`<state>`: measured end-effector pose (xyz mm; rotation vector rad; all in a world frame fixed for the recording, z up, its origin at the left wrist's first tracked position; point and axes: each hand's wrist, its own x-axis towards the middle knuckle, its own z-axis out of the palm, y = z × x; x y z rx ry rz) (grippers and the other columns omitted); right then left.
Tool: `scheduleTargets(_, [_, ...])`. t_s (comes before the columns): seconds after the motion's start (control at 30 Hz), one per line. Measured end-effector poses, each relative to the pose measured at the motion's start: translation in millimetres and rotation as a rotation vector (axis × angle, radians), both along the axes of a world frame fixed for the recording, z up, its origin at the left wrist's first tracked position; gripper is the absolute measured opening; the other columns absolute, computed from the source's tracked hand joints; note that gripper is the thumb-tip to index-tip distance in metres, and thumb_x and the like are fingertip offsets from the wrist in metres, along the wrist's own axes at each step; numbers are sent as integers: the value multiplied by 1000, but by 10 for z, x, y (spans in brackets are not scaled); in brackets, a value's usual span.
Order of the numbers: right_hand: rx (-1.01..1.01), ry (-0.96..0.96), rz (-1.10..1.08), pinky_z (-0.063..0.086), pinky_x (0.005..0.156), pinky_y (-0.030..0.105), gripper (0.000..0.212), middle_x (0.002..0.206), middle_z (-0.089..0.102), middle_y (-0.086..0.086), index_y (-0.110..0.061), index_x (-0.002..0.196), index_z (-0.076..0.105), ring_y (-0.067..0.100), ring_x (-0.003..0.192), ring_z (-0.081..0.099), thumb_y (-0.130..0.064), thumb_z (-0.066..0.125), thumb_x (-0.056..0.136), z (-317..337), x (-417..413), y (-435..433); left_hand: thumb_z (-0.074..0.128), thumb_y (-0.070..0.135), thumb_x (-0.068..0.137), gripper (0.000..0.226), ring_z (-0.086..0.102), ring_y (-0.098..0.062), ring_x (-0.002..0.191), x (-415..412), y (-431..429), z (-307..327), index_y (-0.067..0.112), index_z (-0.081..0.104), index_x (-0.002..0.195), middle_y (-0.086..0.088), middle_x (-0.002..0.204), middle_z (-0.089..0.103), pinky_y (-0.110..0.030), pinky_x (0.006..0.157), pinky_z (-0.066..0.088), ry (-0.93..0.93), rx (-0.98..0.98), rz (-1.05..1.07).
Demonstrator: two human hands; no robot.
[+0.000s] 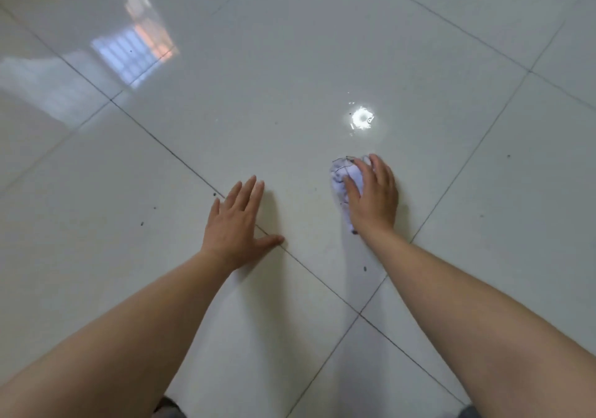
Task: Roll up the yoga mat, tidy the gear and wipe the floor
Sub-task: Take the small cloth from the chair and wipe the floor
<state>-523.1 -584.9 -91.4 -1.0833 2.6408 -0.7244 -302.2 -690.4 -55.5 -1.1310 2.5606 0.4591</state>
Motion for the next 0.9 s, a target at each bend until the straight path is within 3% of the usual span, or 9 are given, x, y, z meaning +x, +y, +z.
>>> scheduleTargets(0.1, [18, -24, -24, 21, 107, 32, 51, 144, 40, 8, -14, 126, 53, 30, 134, 32, -45, 37, 89, 18, 132, -247, 40, 81, 70, 112, -14, -20, 143, 67, 59, -44, 20, -14, 146, 6, 155, -20, -48, 114, 5, -47, 30, 132])
scheduleTargets(0.23, [35, 7, 348, 24, 107, 31, 47, 142, 42, 5, -21, 128, 51, 24, 133, 31, -46, 41, 90, 10, 587, -176, 44, 77, 72, 111, -15, -22, 143, 42, 70, -33, 18, -13, 146, 4, 154, -21, -51, 114, 7, -72, 48, 157])
scheduleTargets(0.33, [26, 23, 445, 22, 104, 24, 48, 139, 46, 3, -19, 126, 52, 19, 130, 35, -43, 43, 86, -20, 595, 81, 43, 76, 73, 109, -14, -22, 143, 45, 66, -33, 18, -12, 147, 3, 155, -21, -51, 114, 8, -72, 44, 152])
scheduleTargets(0.43, [0, 36, 294, 23, 105, 25, 49, 137, 47, 5, -17, 125, 54, 23, 129, 39, -47, 40, 88, -59, 338, 101, 34, 72, 80, 94, -13, -20, 143, 54, 83, -47, 21, -9, 147, 4, 155, -19, -50, 114, 7, -18, 25, 150])
scheduleTargets(0.53, [30, -17, 96, 21, 108, 30, 47, 143, 40, 6, -15, 128, 51, 27, 134, 32, -45, 46, 91, -45, 218, -230, 27, 64, 87, 81, -12, -17, 143, 30, 116, -80, 24, -9, 147, 5, 155, -17, -47, 115, 3, 46, 2, 157])
scheduleTargets(0.6, [43, -40, 121, 20, 110, 33, 44, 146, 37, 5, -19, 130, 50, 27, 137, 27, -41, 49, 92, -22, 283, -409, 25, 59, 90, 74, -12, -17, 143, -34, 137, -113, 24, -8, 148, 5, 156, -15, -46, 115, 2, 86, -15, 182])
scheduleTargets(0.73, [10, -5, 378, 25, 108, 32, 52, 142, 42, 4, -21, 129, 51, 22, 134, 33, -48, 35, 87, -1, 398, -188, 23, 52, 94, 67, -12, -16, 143, -241, 94, -151, 24, -5, 148, 4, 156, -14, -43, 114, -2, 123, -30, 222])
scheduleTargets(0.9, [-51, 91, 80, 27, 103, 28, 50, 134, 51, 6, -16, 121, 57, 27, 127, 43, -48, 36, 89, -74, -74, -124, 19, 52, 93, 66, -12, -16, 143, -718, -82, -190, 23, -3, 148, 5, 156, -13, -43, 114, -5, 167, -90, 137])
